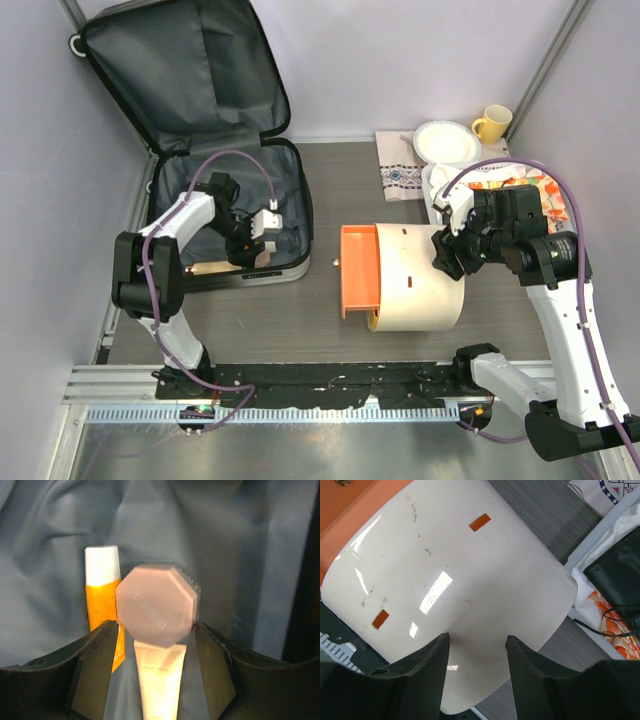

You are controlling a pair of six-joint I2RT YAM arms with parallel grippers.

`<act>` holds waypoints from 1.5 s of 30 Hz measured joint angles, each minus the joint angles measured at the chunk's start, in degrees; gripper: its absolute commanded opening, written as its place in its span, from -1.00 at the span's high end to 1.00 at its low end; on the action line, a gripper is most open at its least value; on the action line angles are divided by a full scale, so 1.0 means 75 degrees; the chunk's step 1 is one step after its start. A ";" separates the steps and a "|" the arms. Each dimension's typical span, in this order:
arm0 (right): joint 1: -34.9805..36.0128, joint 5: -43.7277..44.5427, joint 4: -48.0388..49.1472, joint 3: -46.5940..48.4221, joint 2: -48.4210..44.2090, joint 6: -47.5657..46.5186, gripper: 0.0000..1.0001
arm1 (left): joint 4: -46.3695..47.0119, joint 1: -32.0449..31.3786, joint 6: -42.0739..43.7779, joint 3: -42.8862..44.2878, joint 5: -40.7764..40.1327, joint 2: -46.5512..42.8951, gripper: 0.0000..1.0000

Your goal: Open, take out, and arrange the luggage

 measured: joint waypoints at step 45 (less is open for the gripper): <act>0.0006 0.0192 0.0009 -0.0029 -0.0070 0.0204 -0.11 | 0.2885 -0.0755 -0.0927 -0.0332 -0.0769 0.0440 0.17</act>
